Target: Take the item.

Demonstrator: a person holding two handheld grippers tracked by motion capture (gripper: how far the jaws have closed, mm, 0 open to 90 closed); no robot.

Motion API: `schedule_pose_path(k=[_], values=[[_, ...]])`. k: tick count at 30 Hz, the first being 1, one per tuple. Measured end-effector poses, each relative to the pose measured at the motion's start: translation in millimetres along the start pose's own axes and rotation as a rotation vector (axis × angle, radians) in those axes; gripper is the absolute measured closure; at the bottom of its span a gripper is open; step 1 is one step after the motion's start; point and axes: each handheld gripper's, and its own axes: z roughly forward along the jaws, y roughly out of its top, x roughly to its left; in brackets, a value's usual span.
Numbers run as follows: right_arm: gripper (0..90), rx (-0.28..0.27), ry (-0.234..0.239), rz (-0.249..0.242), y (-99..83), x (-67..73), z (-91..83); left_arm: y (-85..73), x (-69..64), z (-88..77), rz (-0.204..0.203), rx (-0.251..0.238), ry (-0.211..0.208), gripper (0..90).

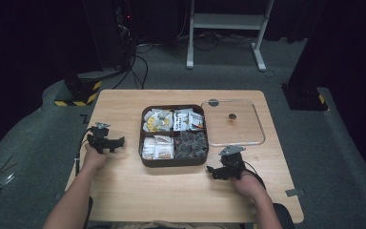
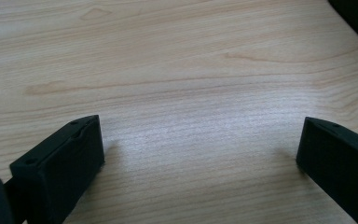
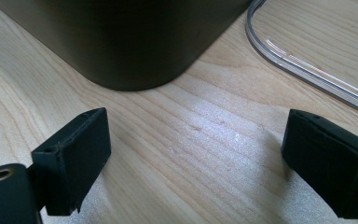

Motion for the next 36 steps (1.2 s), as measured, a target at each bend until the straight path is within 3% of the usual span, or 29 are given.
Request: schedule_pose_path(k=[8,17,23,27,29,30,32,34,36], values=[[7.9,0.0,-0.001,0.0,0.0,0.1,-0.1,4.2,-0.9,3.9,0.013,-0.002,-0.01,2.3],[7.9,0.0,0.0,-0.001,0.0,0.0,0.0,7.2,-3.2,7.0,-0.011,0.0,0.007,1.9],[7.7,0.002,-0.002,-0.001,0.5,0.0,0.4,11.5,-7.3,11.0,-0.046,0.008,0.044,0.1],[7.7,0.001,-0.002,0.0,0.6,-0.1,0.5,10.6,-6.6,9.7,-0.005,-0.001,0.005,1.1],[7.8,0.001,-0.002,0.0,0.5,-0.1,0.4,10.6,-6.0,5.6,0.032,-0.011,-0.03,9.2],[7.8,0.001,-0.002,0.001,0.4,-0.1,0.3,10.8,-6.1,4.7,0.028,-0.009,-0.03,16.7],[7.8,0.001,-0.003,0.001,0.4,-0.1,0.2,11.6,-6.5,3.5,0.028,0.001,-0.02,18.2],[7.8,0.003,-0.004,0.003,0.3,0.1,0.1,11.7,-8.7,1.3,0.06,-0.001,-0.017,21.4],[7.8,0.003,-0.003,0.004,0.3,0.1,0.1,11.7,-10.5,-0.8,0.117,-0.003,-0.009,21.7]])
